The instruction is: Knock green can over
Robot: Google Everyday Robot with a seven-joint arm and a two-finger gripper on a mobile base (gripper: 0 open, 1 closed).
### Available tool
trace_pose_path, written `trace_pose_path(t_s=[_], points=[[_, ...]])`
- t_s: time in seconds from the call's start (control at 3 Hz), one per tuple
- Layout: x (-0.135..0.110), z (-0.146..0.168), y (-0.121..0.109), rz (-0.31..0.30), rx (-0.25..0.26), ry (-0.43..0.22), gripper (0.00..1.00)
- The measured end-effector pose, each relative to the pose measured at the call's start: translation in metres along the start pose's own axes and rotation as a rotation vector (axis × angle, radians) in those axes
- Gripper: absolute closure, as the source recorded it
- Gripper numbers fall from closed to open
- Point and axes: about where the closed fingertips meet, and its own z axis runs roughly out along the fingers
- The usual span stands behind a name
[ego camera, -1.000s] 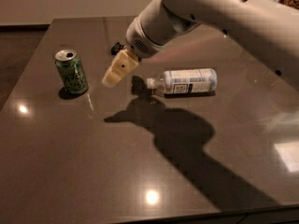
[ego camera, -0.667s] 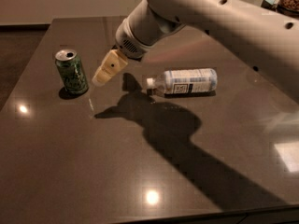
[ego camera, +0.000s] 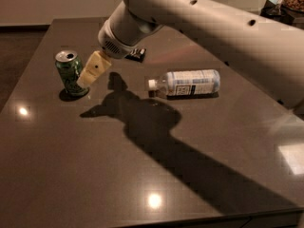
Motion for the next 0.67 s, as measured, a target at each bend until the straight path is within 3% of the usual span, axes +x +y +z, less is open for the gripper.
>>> trace_pose_path(t_s=[0.67], points=[[-0.031,0.032,0.019,-0.064,-0.066,0.013,0.00]])
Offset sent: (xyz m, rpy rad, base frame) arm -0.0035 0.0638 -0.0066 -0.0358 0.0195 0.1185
